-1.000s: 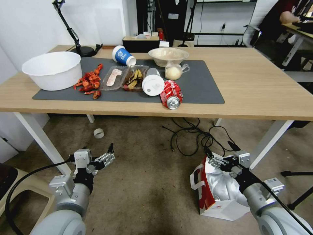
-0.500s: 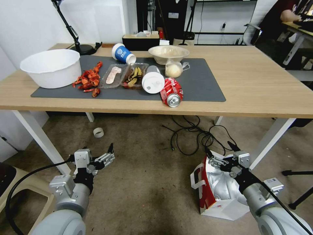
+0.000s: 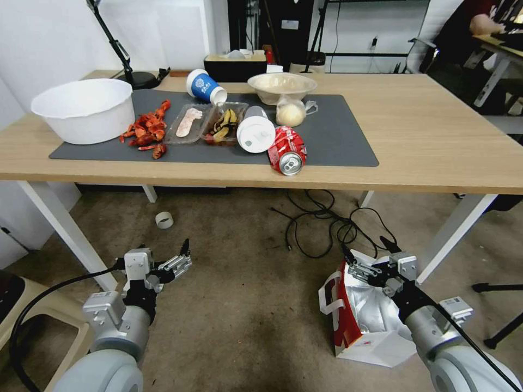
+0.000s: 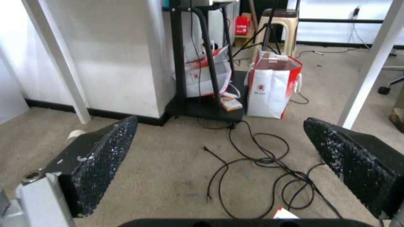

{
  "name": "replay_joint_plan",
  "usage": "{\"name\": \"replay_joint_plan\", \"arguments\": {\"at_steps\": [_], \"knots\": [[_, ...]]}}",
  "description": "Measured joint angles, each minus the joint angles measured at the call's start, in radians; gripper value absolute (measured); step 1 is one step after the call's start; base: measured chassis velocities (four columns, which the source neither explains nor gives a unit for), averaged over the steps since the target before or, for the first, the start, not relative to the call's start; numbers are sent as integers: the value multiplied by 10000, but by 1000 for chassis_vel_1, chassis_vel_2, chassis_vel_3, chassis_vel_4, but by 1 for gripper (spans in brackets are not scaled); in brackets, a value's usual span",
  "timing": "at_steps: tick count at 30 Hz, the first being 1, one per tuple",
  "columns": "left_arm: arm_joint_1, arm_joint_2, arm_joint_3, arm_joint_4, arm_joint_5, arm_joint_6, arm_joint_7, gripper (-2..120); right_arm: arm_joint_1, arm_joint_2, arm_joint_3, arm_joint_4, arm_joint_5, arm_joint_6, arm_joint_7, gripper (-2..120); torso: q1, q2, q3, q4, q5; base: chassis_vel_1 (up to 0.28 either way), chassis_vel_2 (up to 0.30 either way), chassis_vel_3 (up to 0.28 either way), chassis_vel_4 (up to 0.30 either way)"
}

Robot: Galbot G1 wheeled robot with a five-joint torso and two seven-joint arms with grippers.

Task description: Pick up the food delivery bag from the floor and place it on the table.

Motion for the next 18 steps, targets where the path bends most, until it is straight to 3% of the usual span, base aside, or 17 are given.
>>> {"name": "replay_joint_plan", "arguments": {"at_steps": [18], "knots": [[-16, -22, -1, -17, 13, 0, -4, 100, -17, 13, -9, -17, -15, 97, 0, 100, -117, -336, -218, 0, 0, 0, 0, 0, 0]]}}
